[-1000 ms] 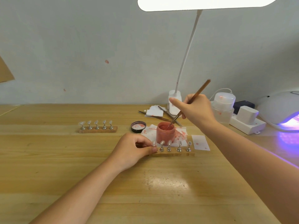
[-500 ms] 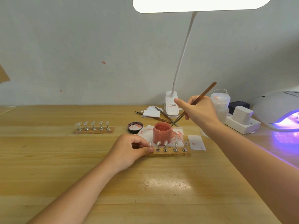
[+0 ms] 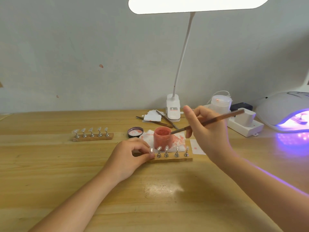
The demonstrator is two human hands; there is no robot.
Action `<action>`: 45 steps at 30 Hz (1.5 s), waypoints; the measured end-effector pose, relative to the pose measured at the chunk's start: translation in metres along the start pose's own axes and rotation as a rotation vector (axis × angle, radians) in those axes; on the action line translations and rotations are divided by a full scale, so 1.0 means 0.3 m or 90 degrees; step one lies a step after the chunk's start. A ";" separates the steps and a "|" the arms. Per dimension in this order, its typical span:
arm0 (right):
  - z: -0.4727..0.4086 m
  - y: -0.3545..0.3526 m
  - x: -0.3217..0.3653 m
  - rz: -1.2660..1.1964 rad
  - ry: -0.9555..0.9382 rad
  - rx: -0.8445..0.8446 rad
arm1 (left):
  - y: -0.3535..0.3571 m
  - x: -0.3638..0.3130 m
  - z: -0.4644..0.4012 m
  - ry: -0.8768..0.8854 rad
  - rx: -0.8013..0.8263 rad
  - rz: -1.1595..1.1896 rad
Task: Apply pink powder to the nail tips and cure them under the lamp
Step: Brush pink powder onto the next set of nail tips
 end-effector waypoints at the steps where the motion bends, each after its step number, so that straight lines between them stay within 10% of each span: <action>1: 0.022 0.005 0.001 -0.009 0.001 0.015 | 0.000 -0.003 0.003 0.009 -0.014 -0.015; 26: 0.192 0.058 -0.032 0.122 -0.183 0.193 | -0.010 -0.014 0.003 -0.012 0.019 0.024; 45: 0.192 0.055 -0.049 0.090 -0.083 0.202 | -0.005 -0.017 0.007 -0.006 0.053 0.024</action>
Point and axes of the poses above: each hand's wrist, its own z-axis away from the middle knuckle, its own y-axis out of the palm, x = y × z, the point moved 2 cm from there along -z, towards the middle knuckle, and after that the axes turned 7 degrees about -z, right-handed, at the moved point
